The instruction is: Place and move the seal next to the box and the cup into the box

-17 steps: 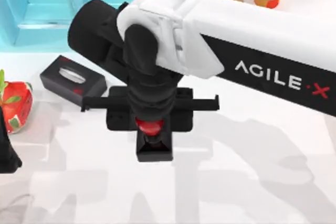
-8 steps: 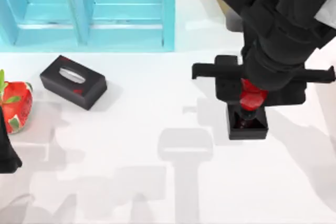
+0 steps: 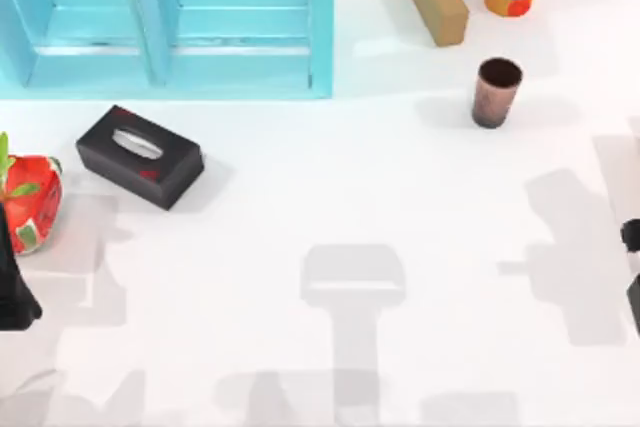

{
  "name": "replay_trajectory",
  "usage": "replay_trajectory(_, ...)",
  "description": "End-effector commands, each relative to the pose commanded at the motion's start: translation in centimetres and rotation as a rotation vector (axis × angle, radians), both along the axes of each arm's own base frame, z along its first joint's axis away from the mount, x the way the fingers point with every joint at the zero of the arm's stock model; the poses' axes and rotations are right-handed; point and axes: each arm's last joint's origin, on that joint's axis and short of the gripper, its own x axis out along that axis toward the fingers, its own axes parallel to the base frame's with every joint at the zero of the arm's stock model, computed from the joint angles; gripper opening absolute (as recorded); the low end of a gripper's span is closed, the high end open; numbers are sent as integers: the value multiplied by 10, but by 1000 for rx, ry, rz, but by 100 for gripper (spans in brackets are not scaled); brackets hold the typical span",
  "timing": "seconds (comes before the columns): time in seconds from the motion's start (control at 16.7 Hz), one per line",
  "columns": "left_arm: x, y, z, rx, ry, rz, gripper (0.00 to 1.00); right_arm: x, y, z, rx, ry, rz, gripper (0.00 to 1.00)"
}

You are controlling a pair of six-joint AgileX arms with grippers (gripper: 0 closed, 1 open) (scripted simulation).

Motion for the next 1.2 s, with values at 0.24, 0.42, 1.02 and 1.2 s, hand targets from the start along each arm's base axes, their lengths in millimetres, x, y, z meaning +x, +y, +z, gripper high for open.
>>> replay_trajectory(0.24,0,0,0,0,0,0,100,-19,-20,-11,5,-5,3,0)
replay_trajectory(0.42,0,0,0,0,0,0,100,-19,-20,-11,5,-5,3,0)
replay_trajectory(1.02,0,0,0,0,0,0,100,-12,-17,-45,5,-8,3,0)
replay_trajectory(1.2,0,0,0,0,0,0,100,-11,-16,-58,5,-9,4,0)
